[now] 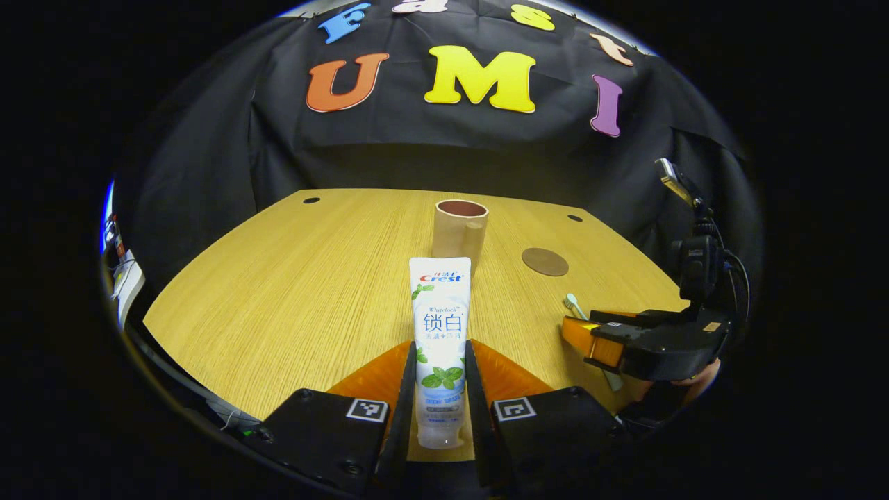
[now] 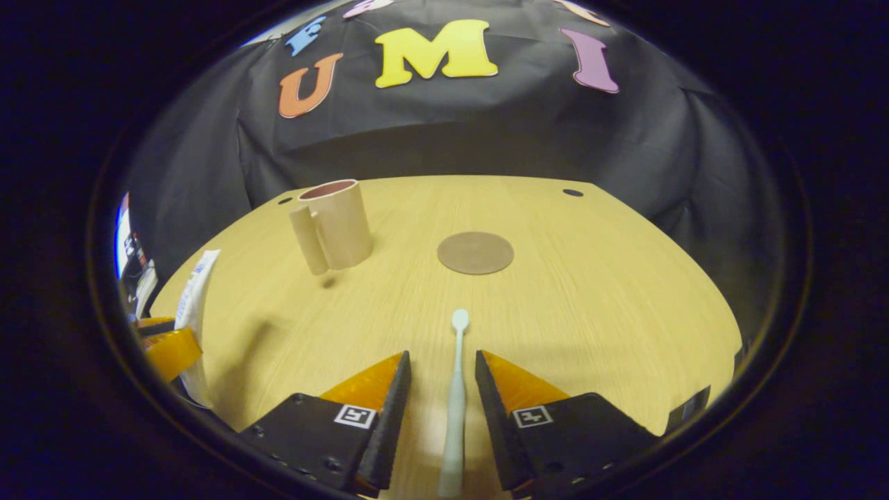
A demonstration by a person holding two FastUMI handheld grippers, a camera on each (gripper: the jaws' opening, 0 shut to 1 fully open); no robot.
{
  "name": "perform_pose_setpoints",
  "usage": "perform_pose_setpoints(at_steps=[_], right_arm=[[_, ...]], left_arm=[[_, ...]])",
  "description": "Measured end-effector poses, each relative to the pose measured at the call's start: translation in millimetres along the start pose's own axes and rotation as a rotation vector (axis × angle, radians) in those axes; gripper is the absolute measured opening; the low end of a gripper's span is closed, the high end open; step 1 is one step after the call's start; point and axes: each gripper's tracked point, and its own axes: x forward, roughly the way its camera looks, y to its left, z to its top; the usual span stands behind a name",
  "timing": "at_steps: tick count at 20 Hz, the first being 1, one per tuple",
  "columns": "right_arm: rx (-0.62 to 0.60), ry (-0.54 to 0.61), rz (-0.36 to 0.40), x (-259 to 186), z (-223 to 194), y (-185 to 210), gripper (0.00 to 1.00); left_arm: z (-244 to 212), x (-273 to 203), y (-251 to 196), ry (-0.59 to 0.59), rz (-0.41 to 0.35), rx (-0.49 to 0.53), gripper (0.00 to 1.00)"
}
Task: Put the toothbrush and toothpaste on the desktop into the cup, then pick up the cup and place it on the coaster on the desktop.
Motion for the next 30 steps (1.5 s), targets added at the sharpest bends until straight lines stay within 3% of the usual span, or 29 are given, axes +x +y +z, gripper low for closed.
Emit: perform_pose_setpoints(at_steps=[4, 7, 11, 21, 23, 28, 30], right_arm=[[0.040, -0.002, -0.008, 4.1, 2.5, -8.7, 0.07], [0.070, 0.004, 0.022, 6.9, 4.4, -12.1, 0.00], [0.104, -0.039, 0.061, -5.2, 18.0, -17.3, 0.00], [0.091, -0.176, 0.094, -59.9, 44.5, -42.1, 0.00], [0.093, -0.189, 0.105, -67.8, 44.7, -43.2, 0.00], [0.094, -0.206, 0.110, -78.0, 44.3, -53.5, 0.00], [0.108, -0.210, 0.120, -78.0, 44.9, -57.1, 0.00]], left_arm=[[11.6, -4.3, -2.0, -0.031, -0.001, -0.010, 0.41], [21.3, -4.3, -4.9, -0.050, -0.008, -0.024, 0.45], [49.6, 6.8, -10.8, -0.084, -0.021, -0.027, 0.41], [179.7, 40.5, -37.3, -0.333, -0.067, 0.007, 0.41], [194.0, 59.1, -42.1, -0.360, -0.084, 0.004, 0.41], [216.2, 109.6, -26.2, -0.399, -0.036, 0.007, 0.44], [223.3, 124.5, -24.9, -0.418, -0.047, -0.025, 0.40]])
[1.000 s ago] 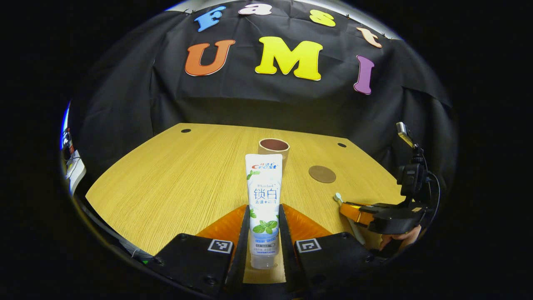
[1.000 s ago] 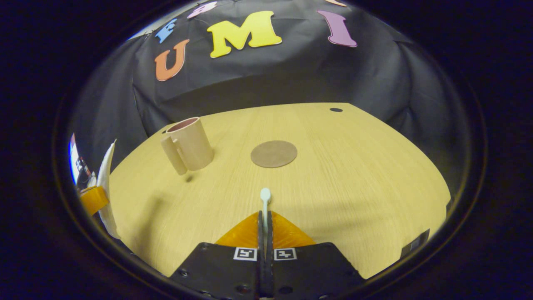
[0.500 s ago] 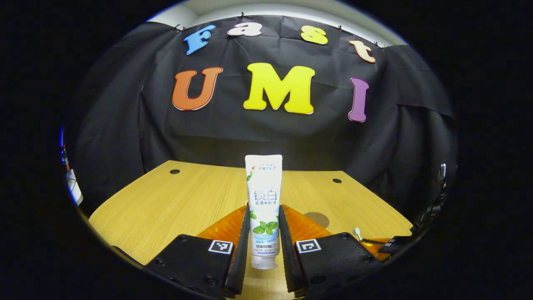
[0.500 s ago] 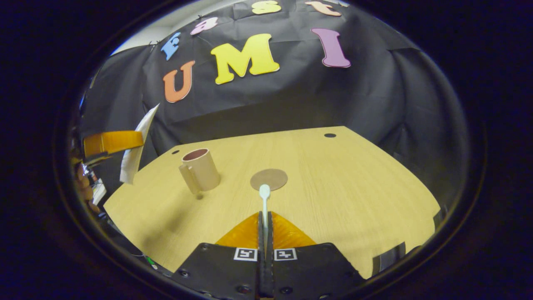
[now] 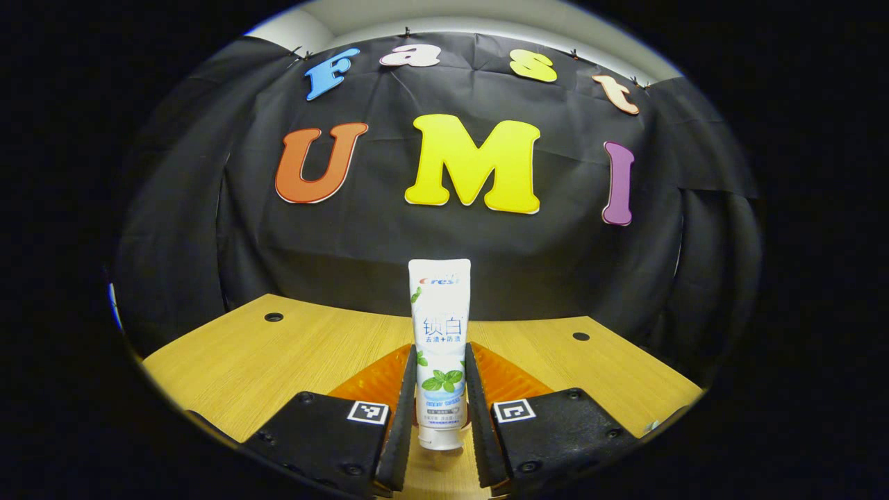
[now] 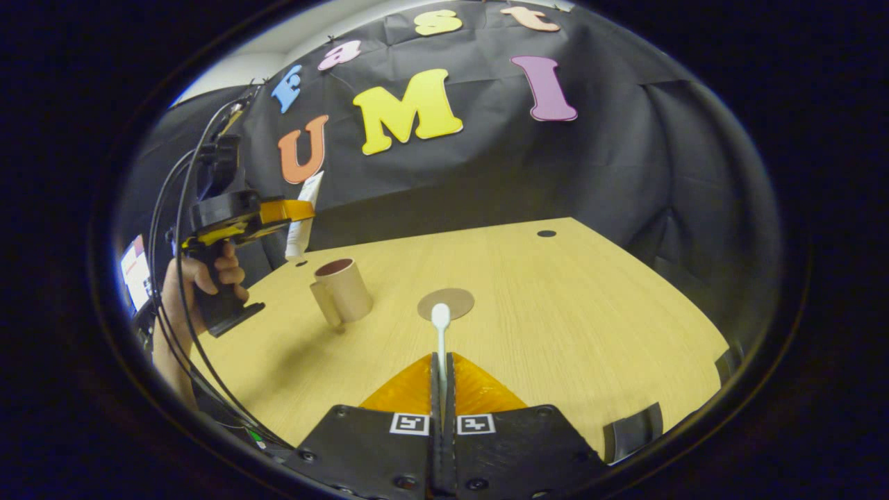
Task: Put the toothbrush and toothpaste on the desktop into the cup, then pick up the cup and place it on the coaster on the desktop.
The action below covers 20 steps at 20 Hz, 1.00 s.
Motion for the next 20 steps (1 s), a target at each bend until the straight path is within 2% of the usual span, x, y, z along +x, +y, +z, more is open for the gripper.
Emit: perform_pose_setpoints(at_steps=[6, 13, 18, 20], right_arm=[[0.051, 0.005, 0.005, 4.1, 3.2, -12.9, 0.00], [0.059, 0.016, -0.011, 11.5, 1.3, -17.5, 0.00], [0.049, 0.011, -0.014, 10.2, 1.8, -15.2, 0.00], [0.040, 0.009, -0.012, 9.7, 2.1, -12.7, 0.00]], left_arm=[[-3.7, 21.3, -1.4, -0.017, 0.000, -0.006, 0.41], [-24.5, 32.3, 5.5, 0.050, 0.016, -0.006, 0.44], [-28.0, 34.3, 5.0, 0.065, 0.015, -0.006, 0.44], [-23.5, 31.7, 4.4, 0.055, 0.015, 0.003, 0.47]])
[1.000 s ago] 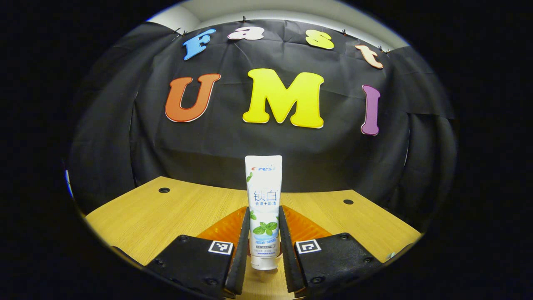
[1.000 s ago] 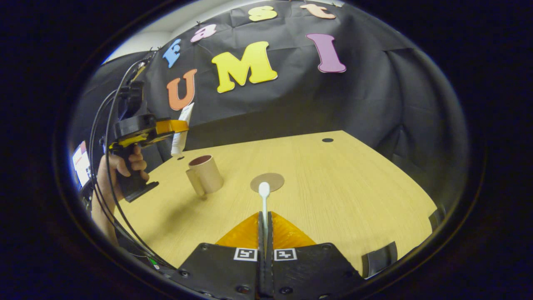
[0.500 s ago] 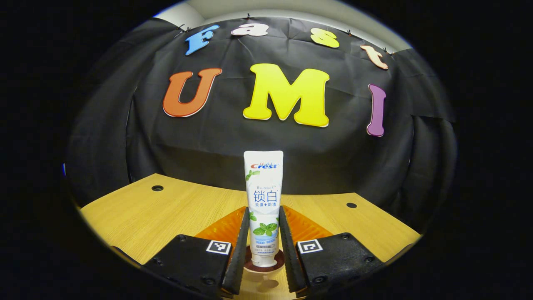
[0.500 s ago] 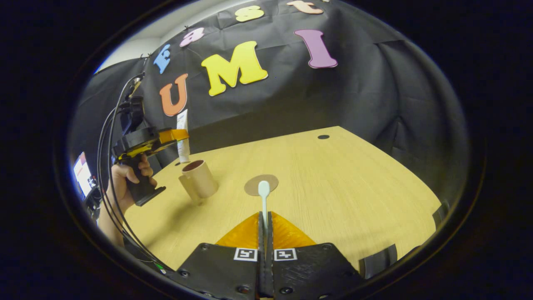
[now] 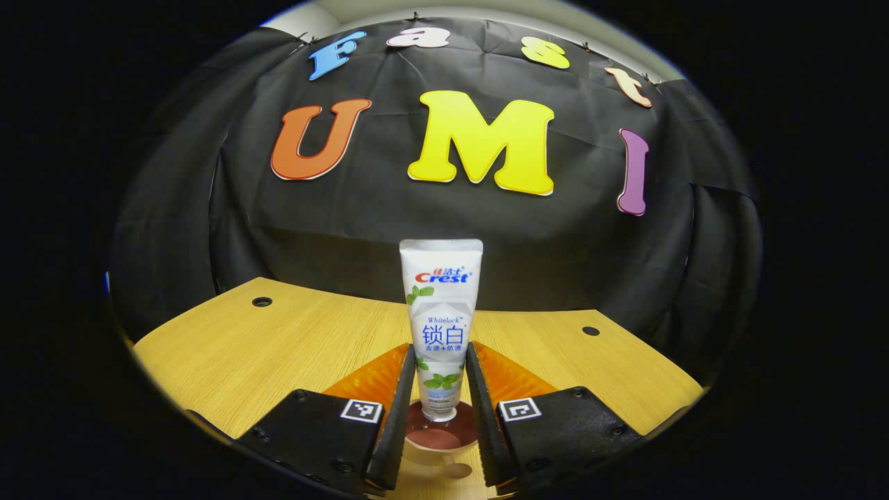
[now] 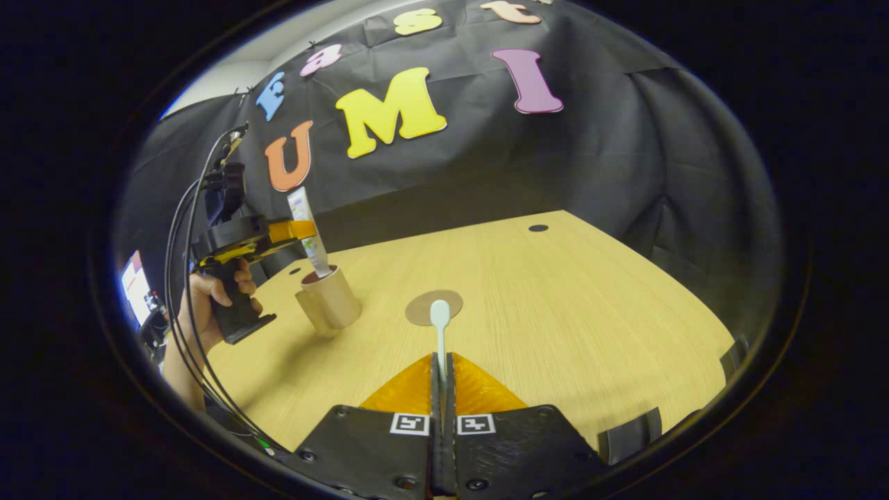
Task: Put the toothbrush and toothpaste on the desktop into the cup, then pick up the cup and place it on the coaster on the desktop.
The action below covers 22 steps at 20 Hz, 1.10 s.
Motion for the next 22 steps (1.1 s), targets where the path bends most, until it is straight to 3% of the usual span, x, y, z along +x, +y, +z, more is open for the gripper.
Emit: perform_pose_setpoints(at_steps=[2, 3, 5, 7, 11, 15, 19, 22], right_arm=[[-0.008, -0.003, 0.004, -2.5, -1.7, 2.1, 0.00], [-0.012, -0.007, 0.006, -2.8, 0.0, 2.9, 0.00], [-0.020, -0.016, 0.019, -4.5, 4.2, 8.5, 0.00], [-0.037, -0.029, 0.046, -5.3, 9.6, 15.4, 0.00], [-0.112, -0.107, 0.116, 1.5, 39.9, 46.8, 0.00], [-0.205, -0.230, 0.237, 15.6, 86.4, 111.7, 0.00], [-0.235, -0.354, 0.409, 34.1, 127.9, 197.5, 0.00], [-0.223, -0.387, 0.537, 57.6, 136.4, 252.9, 0.00]], left_arm=[[7.2, -4.1, 5.9, -0.019, 0.018, 0.017, 0.49], [6.5, -5.9, 3.9, -0.020, 0.008, 0.017, 0.56], [7.9, -11.2, 3.7, -0.021, 0.018, 0.027, 0.88], [13.6, -15.6, 10.7, -0.039, 0.037, 0.031, 0.98], [20.6, -34.6, 18.6, -0.059, 0.043, 0.024, 0.98], [18.8, -62.7, 44.6, -0.055, 0.073, 0.006, 0.98], [1.7, -92.3, 80.6, -0.035, 0.115, 0.000, 0.98], [-21.4, -107.2, 102.1, -0.020, 0.144, 0.019, 0.98]])
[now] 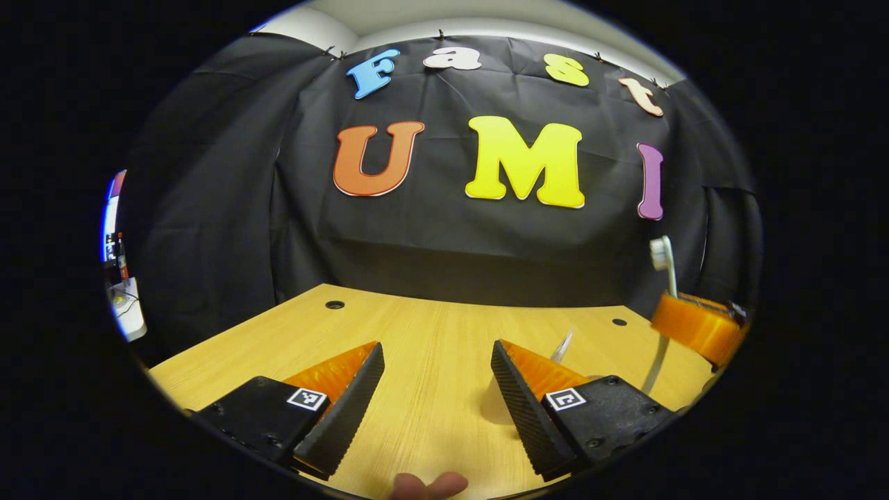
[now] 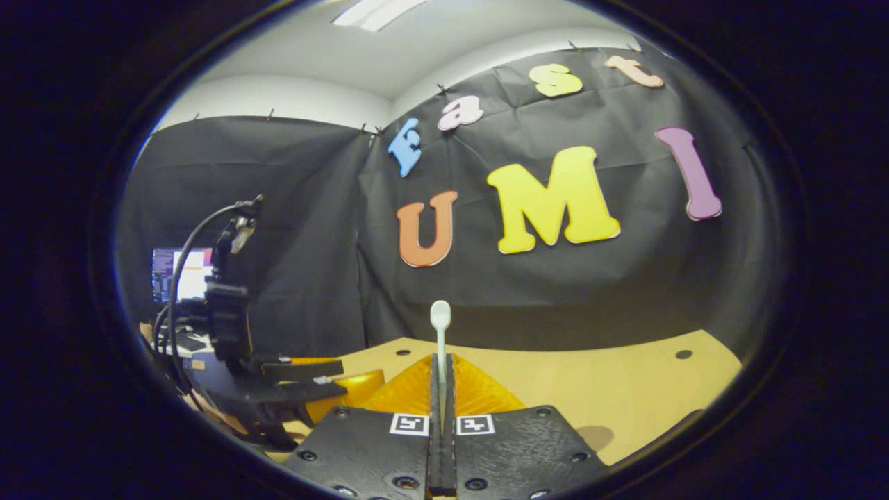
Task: Put the toothbrush and toothpaste on the desktop into the cup, then pick up the cup and place it on the coaster on the desktop.
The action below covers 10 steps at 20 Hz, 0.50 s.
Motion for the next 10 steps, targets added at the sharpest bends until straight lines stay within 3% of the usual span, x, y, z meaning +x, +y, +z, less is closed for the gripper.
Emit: perform_pose_setpoints(at_steps=[4, 10], right_arm=[[0.002, -0.086, 0.067, 51.5, 12.3, 17.0, 0.00], [-0.007, -0.150, -0.049, 102.4, 8.9, -19.6, 0.00]], left_arm=[[-12.0, -16.3, 28.9, -0.006, 0.041, 0.022, 0.98], [-14.3, -26.7, 56.6, -0.039, 0.069, 0.032, 0.98]])
